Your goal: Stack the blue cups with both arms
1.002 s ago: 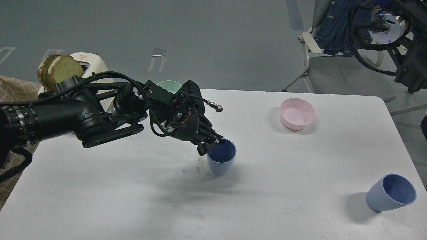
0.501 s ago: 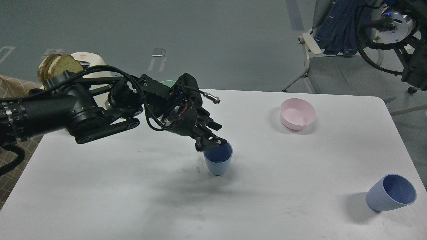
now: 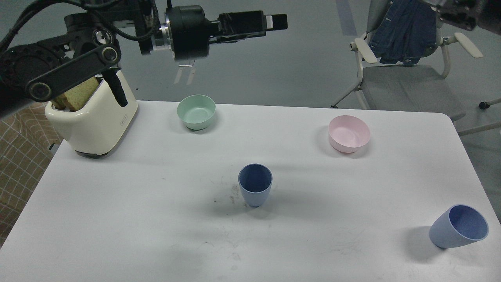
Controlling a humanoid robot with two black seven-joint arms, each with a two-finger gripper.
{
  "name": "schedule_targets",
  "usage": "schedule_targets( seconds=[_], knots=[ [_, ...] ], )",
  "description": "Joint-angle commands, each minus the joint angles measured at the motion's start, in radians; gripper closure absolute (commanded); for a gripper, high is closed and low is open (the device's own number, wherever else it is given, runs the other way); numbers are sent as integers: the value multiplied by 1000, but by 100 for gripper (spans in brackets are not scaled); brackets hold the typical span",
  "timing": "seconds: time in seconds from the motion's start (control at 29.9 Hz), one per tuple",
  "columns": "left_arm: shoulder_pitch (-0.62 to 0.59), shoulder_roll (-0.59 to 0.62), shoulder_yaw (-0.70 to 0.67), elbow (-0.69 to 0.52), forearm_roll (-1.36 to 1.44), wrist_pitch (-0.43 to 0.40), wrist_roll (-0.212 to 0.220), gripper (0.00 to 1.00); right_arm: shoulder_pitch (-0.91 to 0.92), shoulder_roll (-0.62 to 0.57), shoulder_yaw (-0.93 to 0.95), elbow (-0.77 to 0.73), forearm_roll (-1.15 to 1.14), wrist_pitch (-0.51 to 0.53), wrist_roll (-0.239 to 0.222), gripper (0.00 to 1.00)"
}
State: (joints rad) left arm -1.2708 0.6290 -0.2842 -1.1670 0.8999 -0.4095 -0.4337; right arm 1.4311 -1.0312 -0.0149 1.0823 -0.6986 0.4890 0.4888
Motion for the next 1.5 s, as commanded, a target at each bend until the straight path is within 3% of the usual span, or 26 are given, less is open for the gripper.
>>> schedule_targets(
  seconds=[0.0,0.1,0.2,0.37,0.43,0.57,0.63,1.14,1.47],
  knots=[
    [22,-15,-4,53,-114,6,0,5,-32,-224,-26,173,-233,0,0,0],
    [54,-44,-21,128,-231,18,0,5,-96,-428,-37,315,-390,0,0,0],
    [71,-89,-38,173,-297,21,0,5,-123,-542,-60,382,-479,0,0,0],
    [93,-107,-44,196,-305,20,0,5,-126,-625,-196,398,-620,0,0,0],
    [93,-111,-44,197,-303,20,0,5,-126,-629,-244,398,-654,0,0,0],
    [94,-115,-44,194,-303,15,0,5,-126,-622,-378,403,-739,-136,0,1],
    [94,-115,-44,193,-303,14,0,5,-126,-621,-402,410,-742,-153,0,1],
    [122,-114,-47,182,-299,9,-4,5,-129,-520,-485,410,-742,-198,0,14],
    [122,-115,-49,181,-299,9,-5,5,-158,-438,-496,360,-730,-199,0,14]
  ],
)
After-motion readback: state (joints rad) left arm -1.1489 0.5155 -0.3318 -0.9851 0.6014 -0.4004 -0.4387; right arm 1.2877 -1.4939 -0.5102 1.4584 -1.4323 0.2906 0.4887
